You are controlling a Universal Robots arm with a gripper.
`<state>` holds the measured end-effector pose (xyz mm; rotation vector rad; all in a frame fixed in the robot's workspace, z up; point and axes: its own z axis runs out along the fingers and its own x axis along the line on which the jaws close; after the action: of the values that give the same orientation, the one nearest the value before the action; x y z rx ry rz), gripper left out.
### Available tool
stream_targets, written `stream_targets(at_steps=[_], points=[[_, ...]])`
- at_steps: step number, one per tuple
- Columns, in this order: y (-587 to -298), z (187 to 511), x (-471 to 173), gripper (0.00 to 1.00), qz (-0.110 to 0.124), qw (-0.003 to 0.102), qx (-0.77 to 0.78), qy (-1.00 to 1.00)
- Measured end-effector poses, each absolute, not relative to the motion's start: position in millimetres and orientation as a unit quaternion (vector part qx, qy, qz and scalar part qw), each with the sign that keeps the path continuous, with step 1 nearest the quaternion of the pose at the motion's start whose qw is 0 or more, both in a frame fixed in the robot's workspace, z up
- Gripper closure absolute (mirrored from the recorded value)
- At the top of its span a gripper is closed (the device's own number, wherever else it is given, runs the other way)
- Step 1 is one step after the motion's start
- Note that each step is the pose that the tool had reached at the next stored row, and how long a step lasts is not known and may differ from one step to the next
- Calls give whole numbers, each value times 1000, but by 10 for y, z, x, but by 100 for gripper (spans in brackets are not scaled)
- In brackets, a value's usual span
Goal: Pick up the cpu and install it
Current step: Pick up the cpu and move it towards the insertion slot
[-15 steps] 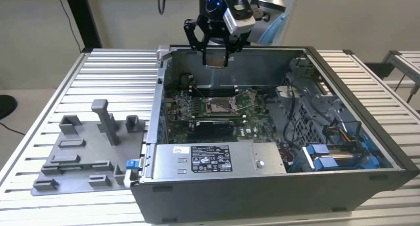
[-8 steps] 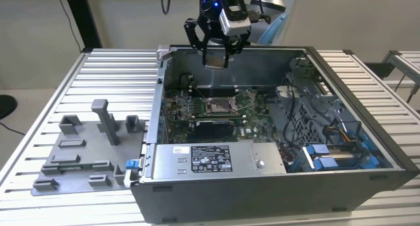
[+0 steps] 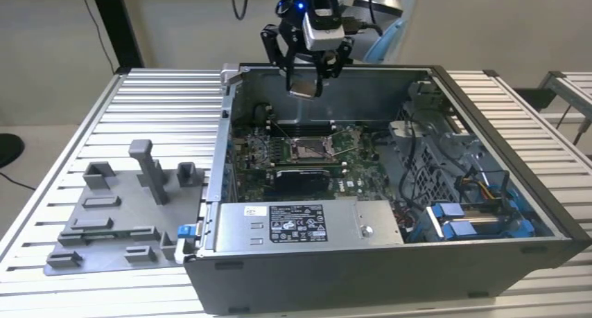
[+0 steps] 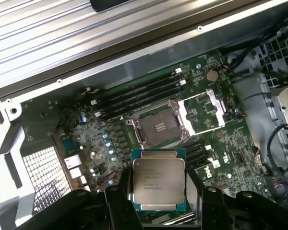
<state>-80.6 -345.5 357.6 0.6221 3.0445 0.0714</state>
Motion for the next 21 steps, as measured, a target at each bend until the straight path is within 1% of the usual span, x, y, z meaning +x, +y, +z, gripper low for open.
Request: stream_targets(at_steps=[21], points=[[-3455,3573,-806,100,21,20,359,933]])
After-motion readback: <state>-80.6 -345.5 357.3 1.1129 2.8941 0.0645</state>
